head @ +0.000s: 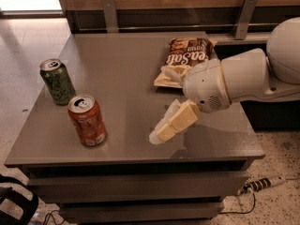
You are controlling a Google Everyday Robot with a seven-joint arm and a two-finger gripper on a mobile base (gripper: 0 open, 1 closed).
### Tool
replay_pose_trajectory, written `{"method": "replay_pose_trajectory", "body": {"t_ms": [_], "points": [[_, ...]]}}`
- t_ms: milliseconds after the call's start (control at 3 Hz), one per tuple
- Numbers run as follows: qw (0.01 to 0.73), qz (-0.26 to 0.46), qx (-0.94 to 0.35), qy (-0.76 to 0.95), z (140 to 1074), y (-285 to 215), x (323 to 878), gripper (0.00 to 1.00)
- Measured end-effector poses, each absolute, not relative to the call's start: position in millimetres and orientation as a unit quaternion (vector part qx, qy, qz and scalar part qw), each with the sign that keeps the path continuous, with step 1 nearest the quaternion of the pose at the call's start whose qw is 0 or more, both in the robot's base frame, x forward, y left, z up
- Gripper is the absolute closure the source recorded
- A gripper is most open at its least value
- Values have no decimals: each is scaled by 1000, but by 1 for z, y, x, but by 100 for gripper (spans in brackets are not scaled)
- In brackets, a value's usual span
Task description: Pick coke can
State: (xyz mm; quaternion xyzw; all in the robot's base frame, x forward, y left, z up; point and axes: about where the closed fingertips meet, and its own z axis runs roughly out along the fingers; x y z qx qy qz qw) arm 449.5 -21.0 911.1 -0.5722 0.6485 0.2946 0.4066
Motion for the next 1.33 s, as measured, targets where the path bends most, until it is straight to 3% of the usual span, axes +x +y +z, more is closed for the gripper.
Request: {"method": "replay_pose_trajectory", "body": {"t_ms": [1333], "points": [[462, 379, -559, 576, 884, 50, 464, 0]]}}
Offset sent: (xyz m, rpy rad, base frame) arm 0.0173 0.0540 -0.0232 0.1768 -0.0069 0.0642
